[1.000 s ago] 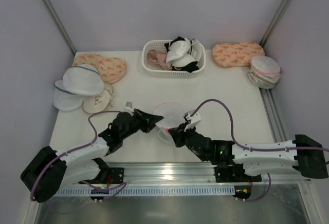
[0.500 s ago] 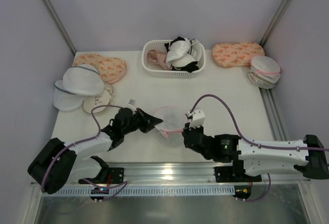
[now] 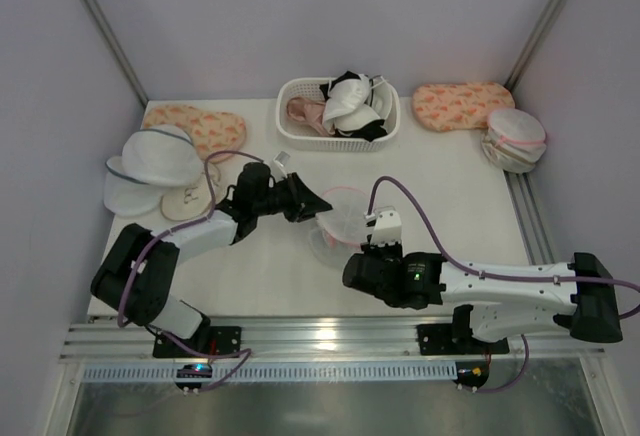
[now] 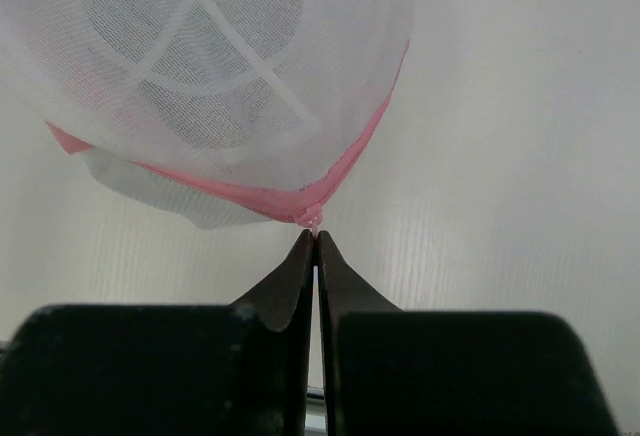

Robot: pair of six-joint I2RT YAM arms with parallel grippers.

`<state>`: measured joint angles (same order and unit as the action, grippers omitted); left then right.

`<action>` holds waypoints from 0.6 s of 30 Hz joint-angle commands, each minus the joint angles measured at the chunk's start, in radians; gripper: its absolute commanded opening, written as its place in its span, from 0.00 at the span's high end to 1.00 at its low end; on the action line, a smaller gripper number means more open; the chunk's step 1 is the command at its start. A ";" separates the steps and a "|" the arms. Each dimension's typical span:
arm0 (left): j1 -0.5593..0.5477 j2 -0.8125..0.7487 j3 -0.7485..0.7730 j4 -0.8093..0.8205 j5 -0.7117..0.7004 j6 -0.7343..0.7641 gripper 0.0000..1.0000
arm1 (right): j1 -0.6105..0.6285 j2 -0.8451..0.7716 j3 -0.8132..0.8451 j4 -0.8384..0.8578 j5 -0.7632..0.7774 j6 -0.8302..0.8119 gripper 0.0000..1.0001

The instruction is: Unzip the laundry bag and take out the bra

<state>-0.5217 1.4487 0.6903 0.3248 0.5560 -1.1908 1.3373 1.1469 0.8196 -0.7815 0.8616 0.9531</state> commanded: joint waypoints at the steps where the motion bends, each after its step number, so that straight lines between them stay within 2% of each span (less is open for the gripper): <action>1: 0.032 0.091 0.064 0.075 0.065 0.048 0.74 | -0.015 -0.006 0.012 -0.093 0.071 0.027 0.96; 2: 0.032 0.107 0.066 0.091 0.061 0.027 0.48 | -0.015 -0.006 0.012 -0.082 0.074 0.020 0.96; 5: 0.032 0.116 0.042 0.131 0.026 0.002 0.17 | -0.023 -0.001 0.010 -0.041 0.074 0.007 0.96; 7: 0.032 0.055 0.008 0.114 -0.039 0.005 0.03 | -0.023 0.001 0.009 -0.016 0.070 -0.005 0.96; 12: 0.008 -0.155 -0.058 -0.085 -0.204 0.022 0.01 | -0.023 0.007 0.001 0.062 0.039 -0.065 0.96; 14: -0.017 -0.250 -0.109 -0.105 -0.217 -0.003 0.01 | -0.023 -0.007 -0.014 0.140 -0.040 -0.143 0.96; 15: -0.046 -0.298 -0.141 -0.121 -0.220 -0.032 0.01 | -0.026 -0.028 -0.046 0.272 -0.162 -0.254 0.96; 18: -0.080 -0.344 -0.192 -0.112 -0.208 -0.079 0.01 | -0.036 -0.050 -0.086 0.465 -0.320 -0.338 0.96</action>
<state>-0.5671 1.1469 0.5587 0.2607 0.3752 -1.2179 1.3087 1.1309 0.7670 -0.5865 0.7250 0.7689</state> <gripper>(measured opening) 0.993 0.041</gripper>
